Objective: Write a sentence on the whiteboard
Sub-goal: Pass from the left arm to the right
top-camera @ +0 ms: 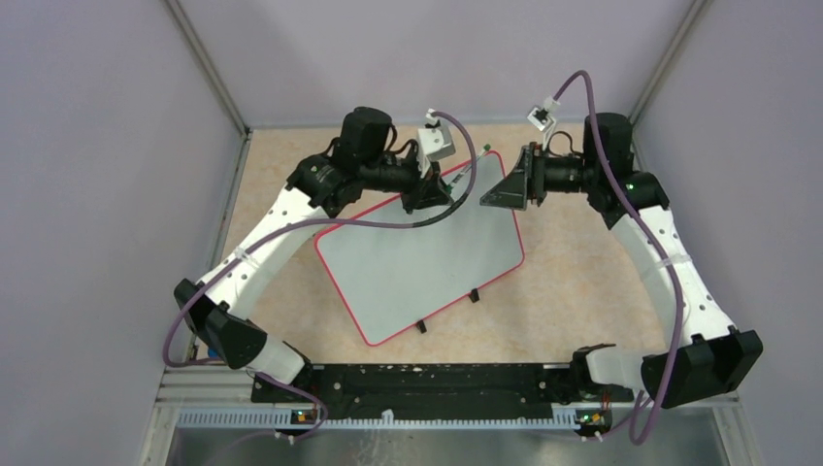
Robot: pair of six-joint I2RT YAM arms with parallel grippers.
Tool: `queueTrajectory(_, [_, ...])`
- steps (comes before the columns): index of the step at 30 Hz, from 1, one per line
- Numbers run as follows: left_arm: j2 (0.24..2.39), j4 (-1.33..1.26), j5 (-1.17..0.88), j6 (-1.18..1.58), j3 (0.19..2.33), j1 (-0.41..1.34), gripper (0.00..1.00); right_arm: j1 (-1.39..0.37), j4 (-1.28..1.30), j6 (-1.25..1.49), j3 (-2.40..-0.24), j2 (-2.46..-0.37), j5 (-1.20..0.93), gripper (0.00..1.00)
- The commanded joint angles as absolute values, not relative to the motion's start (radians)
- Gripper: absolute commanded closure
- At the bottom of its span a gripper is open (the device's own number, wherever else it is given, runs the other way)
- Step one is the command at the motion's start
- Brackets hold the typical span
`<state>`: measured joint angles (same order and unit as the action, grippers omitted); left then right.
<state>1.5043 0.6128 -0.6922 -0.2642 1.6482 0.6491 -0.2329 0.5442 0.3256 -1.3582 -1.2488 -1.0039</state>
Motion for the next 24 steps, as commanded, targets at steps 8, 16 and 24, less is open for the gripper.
queueTrajectory(8, [1.541, 0.928, -0.678, -0.475, 1.741, 0.681, 1.0, -0.235, 0.604, 0.186, -1.344, -1.145, -1.121, 0.27])
queueTrajectory(16, [1.568, 0.974, -0.591, -0.516, 1.751, 0.766, 1.0, -0.283, 0.643, 0.179, -1.368, -1.193, -1.098, 0.39])
queueTrajectory(24, [1.605, 1.004, -0.51, -0.54, 1.783, 0.837, 1.0, -0.325, 0.703, 0.129, -1.389, -1.213, -1.025, 0.48])
